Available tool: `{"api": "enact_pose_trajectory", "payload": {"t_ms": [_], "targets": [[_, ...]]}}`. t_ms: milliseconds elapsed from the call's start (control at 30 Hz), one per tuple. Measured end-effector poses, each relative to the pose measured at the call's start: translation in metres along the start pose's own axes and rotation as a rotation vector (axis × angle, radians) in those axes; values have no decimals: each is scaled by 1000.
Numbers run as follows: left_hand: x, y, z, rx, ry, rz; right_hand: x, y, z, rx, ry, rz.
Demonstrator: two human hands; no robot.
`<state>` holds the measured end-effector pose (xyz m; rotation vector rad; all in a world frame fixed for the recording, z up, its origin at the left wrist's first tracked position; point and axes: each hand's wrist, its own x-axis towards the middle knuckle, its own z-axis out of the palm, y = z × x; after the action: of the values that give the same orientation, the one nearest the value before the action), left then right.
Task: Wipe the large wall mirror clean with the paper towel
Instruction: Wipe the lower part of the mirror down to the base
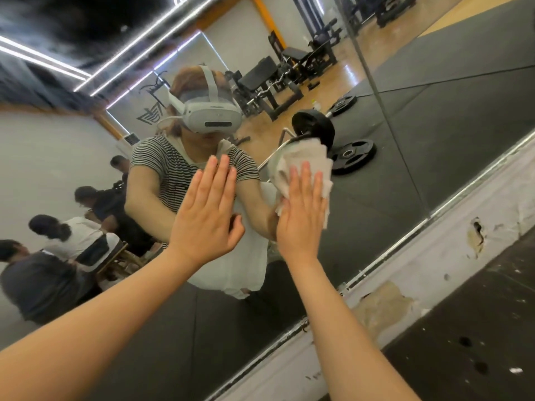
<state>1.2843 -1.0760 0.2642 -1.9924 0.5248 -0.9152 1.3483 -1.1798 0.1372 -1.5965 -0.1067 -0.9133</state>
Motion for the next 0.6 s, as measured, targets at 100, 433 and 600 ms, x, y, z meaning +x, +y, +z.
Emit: {"api": "enact_pose_trajectory", "payload": {"t_ms": [100, 433, 600], "targets": [[0, 1, 0, 8, -5, -3, -31, 37, -6, -1, 26, 159], [0, 1, 1, 25, -29, -14, -74, 77, -23, 114, 81, 629], [1, 1, 0, 28, -38, -14, -33, 40, -14, 332, 286, 1047]]}}
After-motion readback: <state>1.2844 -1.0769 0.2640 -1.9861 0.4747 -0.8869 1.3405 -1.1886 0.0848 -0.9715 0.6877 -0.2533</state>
